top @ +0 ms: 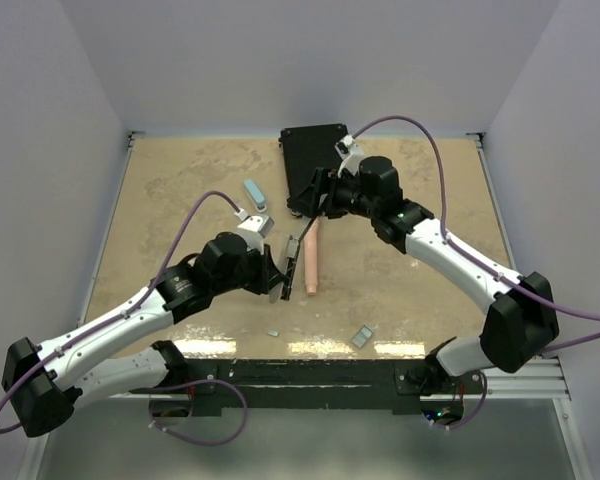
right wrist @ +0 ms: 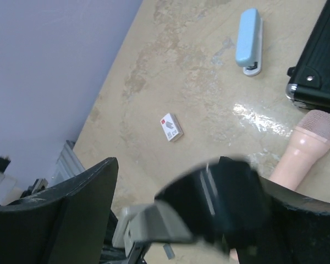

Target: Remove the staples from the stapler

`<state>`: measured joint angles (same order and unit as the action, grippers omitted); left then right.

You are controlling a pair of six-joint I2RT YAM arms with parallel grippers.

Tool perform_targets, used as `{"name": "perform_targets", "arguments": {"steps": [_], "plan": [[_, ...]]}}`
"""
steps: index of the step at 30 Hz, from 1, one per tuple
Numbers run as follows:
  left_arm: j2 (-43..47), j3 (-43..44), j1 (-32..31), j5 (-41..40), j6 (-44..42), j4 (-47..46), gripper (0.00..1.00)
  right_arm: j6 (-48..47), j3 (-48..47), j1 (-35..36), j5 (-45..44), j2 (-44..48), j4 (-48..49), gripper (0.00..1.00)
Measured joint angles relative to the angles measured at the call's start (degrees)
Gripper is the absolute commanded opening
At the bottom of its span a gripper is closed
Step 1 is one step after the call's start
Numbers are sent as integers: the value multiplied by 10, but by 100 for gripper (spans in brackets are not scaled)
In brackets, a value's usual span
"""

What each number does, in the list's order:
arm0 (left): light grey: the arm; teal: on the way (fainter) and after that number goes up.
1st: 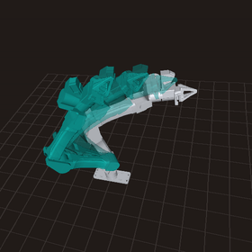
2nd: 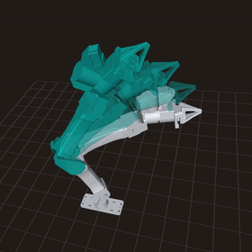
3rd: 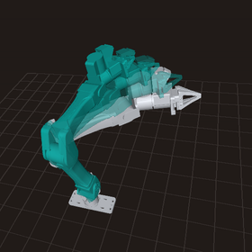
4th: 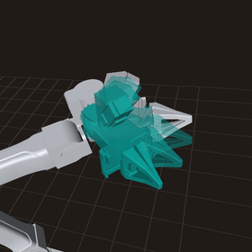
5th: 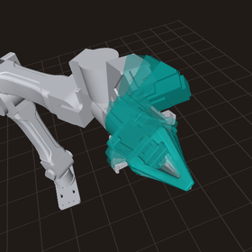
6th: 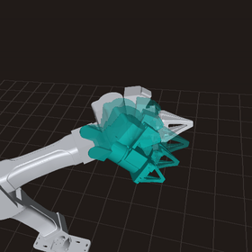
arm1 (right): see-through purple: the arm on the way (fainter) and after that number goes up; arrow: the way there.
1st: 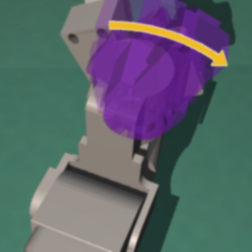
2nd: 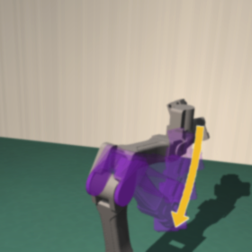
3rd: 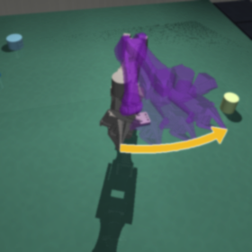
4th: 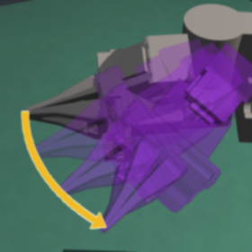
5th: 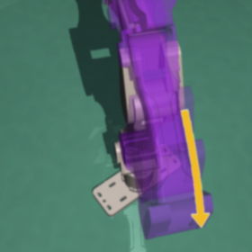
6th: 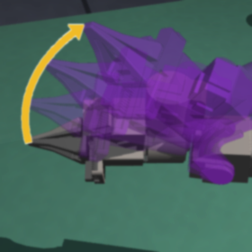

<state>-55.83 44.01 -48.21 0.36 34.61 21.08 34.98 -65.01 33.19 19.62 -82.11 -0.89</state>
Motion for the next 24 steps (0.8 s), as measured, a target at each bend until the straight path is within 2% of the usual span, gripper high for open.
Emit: {"name": "perform_targets", "arguments": {"steps": [6,11,19,24], "plan": [[23,-66,1,96,-49,-63,0,-30,-99,2,-21,-77,-42,80],[23,-89,1,136,-52,-98,0,-53,-182,2,-32,-143,-83,82],[14,-95,10,176,-48,-142,0,-84,-215,-17,-68,-143,-164,88],[0,-99,64,210,-28,-169,0,-104,-239,-49,-121,-114,-224,89]]}}
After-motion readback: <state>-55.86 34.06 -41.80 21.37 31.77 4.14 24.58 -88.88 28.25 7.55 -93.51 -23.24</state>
